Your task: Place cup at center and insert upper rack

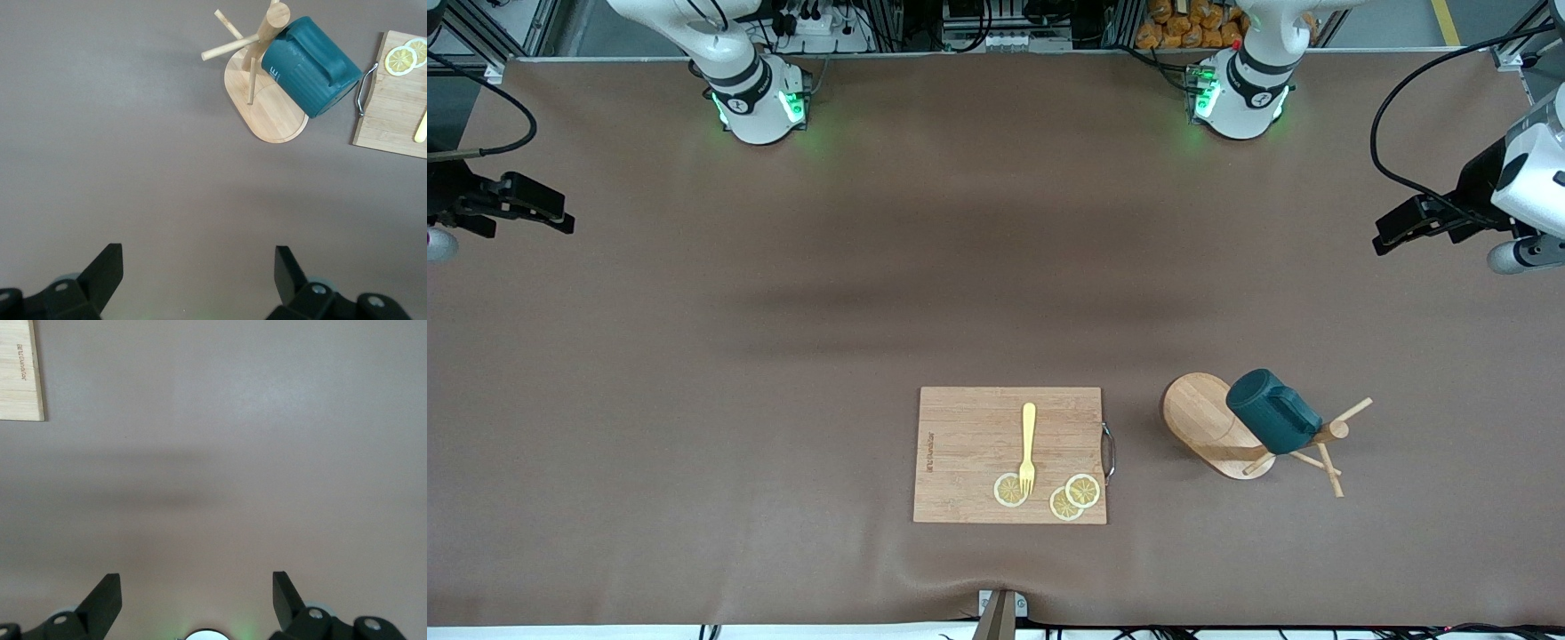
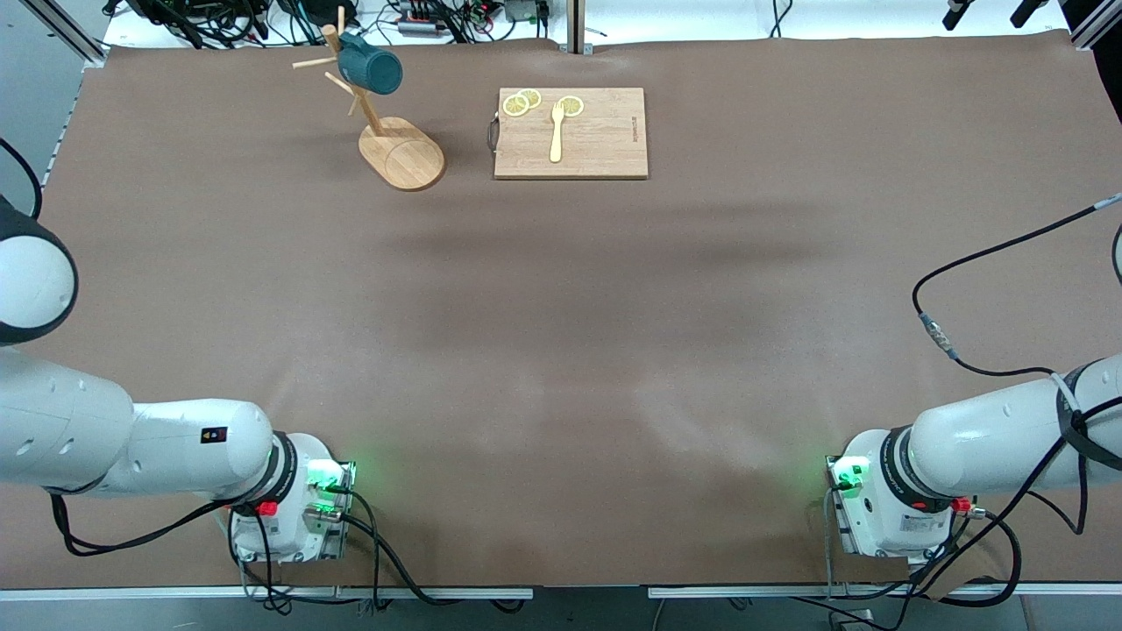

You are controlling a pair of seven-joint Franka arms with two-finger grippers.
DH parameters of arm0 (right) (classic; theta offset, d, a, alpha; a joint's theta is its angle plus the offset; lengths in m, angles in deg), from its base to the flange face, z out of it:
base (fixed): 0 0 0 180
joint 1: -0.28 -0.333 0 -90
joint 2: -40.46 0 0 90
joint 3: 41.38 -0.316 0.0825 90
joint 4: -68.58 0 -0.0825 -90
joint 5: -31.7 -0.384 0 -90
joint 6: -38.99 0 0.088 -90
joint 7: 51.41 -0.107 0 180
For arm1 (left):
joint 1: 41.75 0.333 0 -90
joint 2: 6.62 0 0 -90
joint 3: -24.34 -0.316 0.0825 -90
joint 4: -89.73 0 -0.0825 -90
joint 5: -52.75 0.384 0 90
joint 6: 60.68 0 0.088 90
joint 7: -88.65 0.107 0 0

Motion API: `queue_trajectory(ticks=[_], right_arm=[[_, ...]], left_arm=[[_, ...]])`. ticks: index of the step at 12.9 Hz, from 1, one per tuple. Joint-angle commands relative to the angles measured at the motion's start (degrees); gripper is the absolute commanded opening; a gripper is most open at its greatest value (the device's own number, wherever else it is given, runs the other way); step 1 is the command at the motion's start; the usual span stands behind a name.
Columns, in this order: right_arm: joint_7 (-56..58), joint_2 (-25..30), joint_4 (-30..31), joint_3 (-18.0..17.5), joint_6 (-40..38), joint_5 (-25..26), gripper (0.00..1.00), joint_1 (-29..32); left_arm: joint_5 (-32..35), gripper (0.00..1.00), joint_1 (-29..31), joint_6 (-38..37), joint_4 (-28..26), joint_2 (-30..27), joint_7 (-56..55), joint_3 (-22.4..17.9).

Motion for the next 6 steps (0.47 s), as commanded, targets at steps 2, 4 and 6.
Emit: queue_trajectory(ticks=[2, 4, 6], right_arm=[[-1.1, 0.7, 0.4, 0.3, -0.9, -2.2, 1.00, -0.5], [-1.1, 0.8, 0.3, 0.4, -1.0, -2.9, 1.00, -0.2], [-1.1, 0.8, 0.3, 0.4, -1.3, -2.8, 1.00, -0.1]], left_arm=[[1.1, 1.00, 0.1, 0.8, -1.3, -1.8, 2.2, -0.1], [1.1, 1.00, 0.0, 0.5, -1.3, -1.9, 2.7, -0.1], [2.7, 1.00, -0.1, -0.5, -1.2, -2.0, 2.7, 0.0]])
